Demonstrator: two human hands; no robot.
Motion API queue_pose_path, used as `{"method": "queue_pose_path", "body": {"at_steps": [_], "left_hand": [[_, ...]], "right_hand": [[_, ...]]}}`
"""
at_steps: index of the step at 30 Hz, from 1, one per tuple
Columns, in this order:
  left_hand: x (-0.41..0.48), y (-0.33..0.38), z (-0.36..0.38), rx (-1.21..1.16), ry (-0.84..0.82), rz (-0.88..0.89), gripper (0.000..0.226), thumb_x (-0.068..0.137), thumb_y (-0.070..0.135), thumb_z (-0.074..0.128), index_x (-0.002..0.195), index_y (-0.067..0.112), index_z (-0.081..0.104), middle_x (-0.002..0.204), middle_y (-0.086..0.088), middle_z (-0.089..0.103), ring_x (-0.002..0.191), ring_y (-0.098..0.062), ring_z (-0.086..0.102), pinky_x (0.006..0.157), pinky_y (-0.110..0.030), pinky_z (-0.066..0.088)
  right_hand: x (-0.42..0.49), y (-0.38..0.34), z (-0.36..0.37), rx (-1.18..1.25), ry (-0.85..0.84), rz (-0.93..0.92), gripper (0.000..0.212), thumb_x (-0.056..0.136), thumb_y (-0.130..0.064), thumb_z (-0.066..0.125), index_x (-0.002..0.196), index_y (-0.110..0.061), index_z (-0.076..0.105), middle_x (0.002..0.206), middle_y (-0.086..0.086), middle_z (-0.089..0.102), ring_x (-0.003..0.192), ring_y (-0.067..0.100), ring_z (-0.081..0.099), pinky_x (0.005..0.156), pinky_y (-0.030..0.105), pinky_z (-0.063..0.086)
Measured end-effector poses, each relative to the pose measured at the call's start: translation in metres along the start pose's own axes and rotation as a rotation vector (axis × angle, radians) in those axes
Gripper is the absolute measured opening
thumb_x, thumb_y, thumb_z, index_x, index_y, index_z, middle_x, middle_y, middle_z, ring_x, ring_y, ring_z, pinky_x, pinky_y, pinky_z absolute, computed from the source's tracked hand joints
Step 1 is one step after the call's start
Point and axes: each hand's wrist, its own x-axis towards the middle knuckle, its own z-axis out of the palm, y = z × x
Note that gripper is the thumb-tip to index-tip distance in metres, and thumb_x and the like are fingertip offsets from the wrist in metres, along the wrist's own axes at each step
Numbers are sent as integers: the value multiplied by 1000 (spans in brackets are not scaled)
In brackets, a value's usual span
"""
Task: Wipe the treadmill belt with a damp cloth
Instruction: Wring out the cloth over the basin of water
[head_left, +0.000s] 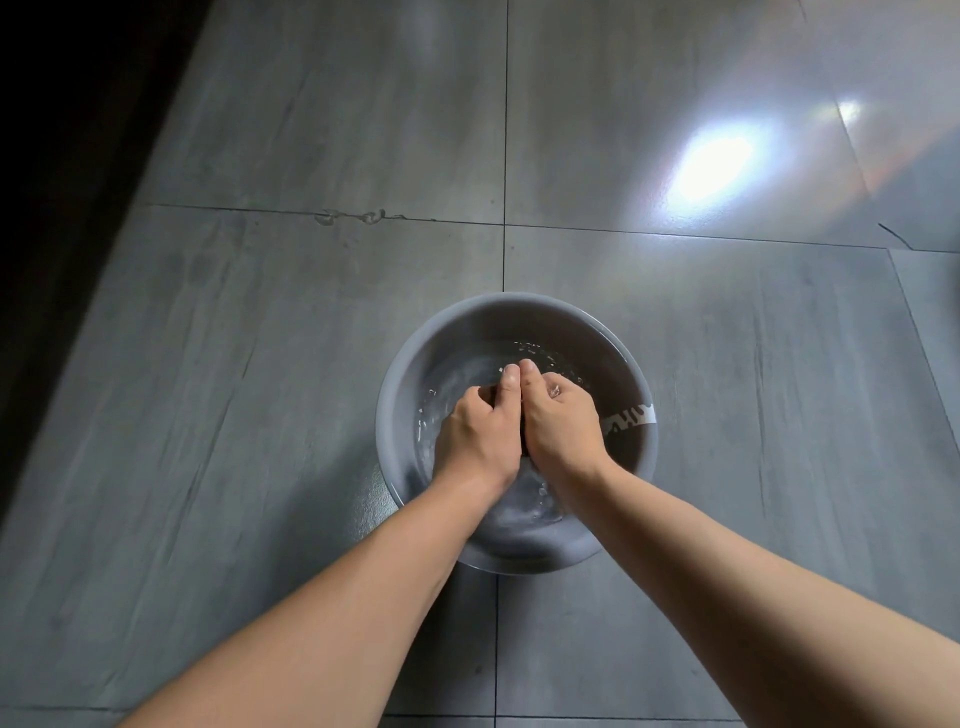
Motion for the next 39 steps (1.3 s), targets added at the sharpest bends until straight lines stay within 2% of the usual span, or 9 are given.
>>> {"method": "queue_pose_path", "body": {"at_steps": [2, 6, 9, 11, 15, 18, 30, 35, 39], "left_hand": [[52, -43, 22, -26, 55, 34, 85, 86, 93, 18, 123, 16, 23, 150, -39, 33, 110, -66, 16, 100, -80, 25], [-100, 126, -56, 115, -11, 82, 54, 105, 54, 38, 105, 12, 73, 110, -13, 73, 103, -37, 62, 93, -40, 50], [-112, 134, -63, 98, 10, 103, 46, 106, 45, 41, 85, 17, 70, 104, -12, 75, 102, -33, 65, 89, -37, 49], [-105, 128, -57, 102, 18, 64, 45, 103, 47, 42, 77, 18, 65, 99, -13, 75, 97, -35, 67, 86, -38, 52], [-99, 120, -62, -5, 21, 21, 49, 87, 62, 44, 88, 18, 66, 91, -7, 73, 86, -33, 71, 69, -52, 63], [-97, 118, -66, -14, 37, 48, 33, 97, 57, 51, 95, 24, 57, 92, 2, 68, 92, -25, 67, 81, -51, 60], [-102, 122, -61, 61, 81, 71, 53, 106, 48, 39, 89, 12, 75, 99, -12, 76, 98, -34, 67, 89, -41, 53], [-102, 123, -63, 119, 55, 78, 49, 106, 40, 37, 69, 17, 60, 98, -17, 74, 97, -37, 64, 82, -38, 47], [-108, 122, -62, 147, 73, 0, 51, 105, 40, 34, 86, 12, 71, 107, -17, 73, 103, -38, 63, 87, -39, 48]], "right_hand": [[-12, -13, 8, -40, 6, -59, 46, 112, -18, 28, 66, -16, 33, 29, -9, 33, 36, 2, 47, 53, 11, 41], [14, 21, -5, -3, 50, -45, 53, 96, -49, 47, 73, -2, 58, 66, 10, 67, 61, 19, 58, 68, 45, 53], [12, 18, -4, -70, 46, -61, 48, 94, -44, 46, 77, -3, 64, 76, 13, 72, 75, 34, 67, 74, 51, 56], [14, 15, -6, -104, 20, -94, 43, 97, -38, 47, 76, -4, 62, 73, 8, 69, 70, 27, 62, 75, 51, 56], [15, 17, -18, -198, -59, -107, 32, 100, -41, 55, 82, -16, 62, 73, -6, 63, 70, 10, 56, 67, 35, 48], [10, 24, -20, -124, -65, -139, 13, 97, -41, 62, 98, -29, 67, 89, -8, 70, 77, 9, 64, 64, 29, 46], [8, 15, 1, -110, -19, -111, 41, 93, -41, 46, 68, -10, 57, 67, 11, 61, 65, 18, 51, 66, 46, 49], [10, 17, -1, -141, -41, -129, 32, 86, -32, 44, 59, -15, 39, 60, 2, 46, 63, 17, 42, 58, 40, 41], [5, 18, -4, -176, -26, -119, 39, 95, -15, 48, 58, -19, 35, 56, -6, 41, 60, 12, 36, 58, 31, 32]]}}
